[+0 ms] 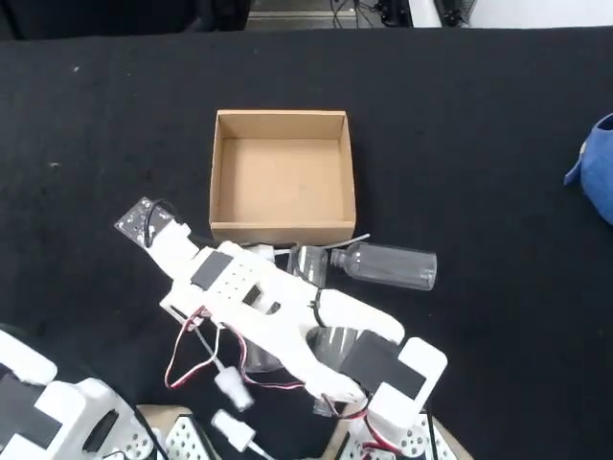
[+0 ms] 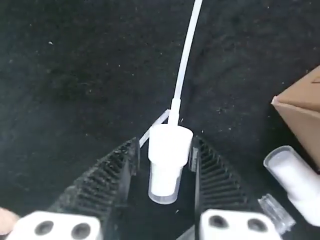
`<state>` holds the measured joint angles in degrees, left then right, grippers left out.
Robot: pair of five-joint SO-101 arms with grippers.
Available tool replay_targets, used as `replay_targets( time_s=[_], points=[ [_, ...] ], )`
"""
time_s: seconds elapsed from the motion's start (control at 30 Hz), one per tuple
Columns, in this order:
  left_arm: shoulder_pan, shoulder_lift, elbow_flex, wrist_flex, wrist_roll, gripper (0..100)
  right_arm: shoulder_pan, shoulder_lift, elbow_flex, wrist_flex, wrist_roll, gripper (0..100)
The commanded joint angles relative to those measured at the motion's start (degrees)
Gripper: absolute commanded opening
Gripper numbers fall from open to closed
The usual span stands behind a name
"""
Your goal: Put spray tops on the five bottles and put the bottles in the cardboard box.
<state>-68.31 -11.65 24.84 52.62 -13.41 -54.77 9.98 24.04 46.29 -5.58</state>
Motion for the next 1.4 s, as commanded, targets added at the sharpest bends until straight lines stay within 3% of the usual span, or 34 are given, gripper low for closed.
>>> replay_targets(
  time_s=[0.0,0.27,0.33,0.4,0.6,0.7,0.8,0.9,1.13,1.37],
  points=[
    [-0.66,-0.44,-3.65,-0.7,0.09,3,3.16,-0.13,-3.47,0.26,0.7,14.9],
    [-0.22,-0.53,-3.65,-0.62,0.44,3,3.25,4.88,-3.65,0.62,0.7,14.0],
    [-0.04,-1.05,-3.65,-0.44,0.44,3,3.34,3.91,-3.65,0.79,0.7,7.1],
    [0.92,-3.43,-3.74,1.85,0.53,3,3.6,0.75,-3.38,1.05,0.7,0.8],
    [7.08,-16.26,-3.21,8.0,0.79,3,6.59,-16.84,-3.65,9.85,0.7,1.1],
    [12.79,-22.51,-0.66,8.26,4.22,3,10.46,-25.89,-3.65,13.89,2.2,1.1],
    [21.49,-27.87,1.27,8.26,9.23,3,17.49,-34.42,-3.65,17.67,2.2,1.1],
    [30.99,-31.3,2.51,6.15,12.75,3,28.92,-42.51,-3.65,22.15,2.11,1.1],
    [47.34,-31.65,20.35,-18.37,13.45,3,59.69,-50.86,1.54,24.79,2.11,1.1],
    [52.7,-33.67,32.84,-32.79,13.45,3,79.65,-49.27,11.65,15.82,2.64,1.1]
  ],
)
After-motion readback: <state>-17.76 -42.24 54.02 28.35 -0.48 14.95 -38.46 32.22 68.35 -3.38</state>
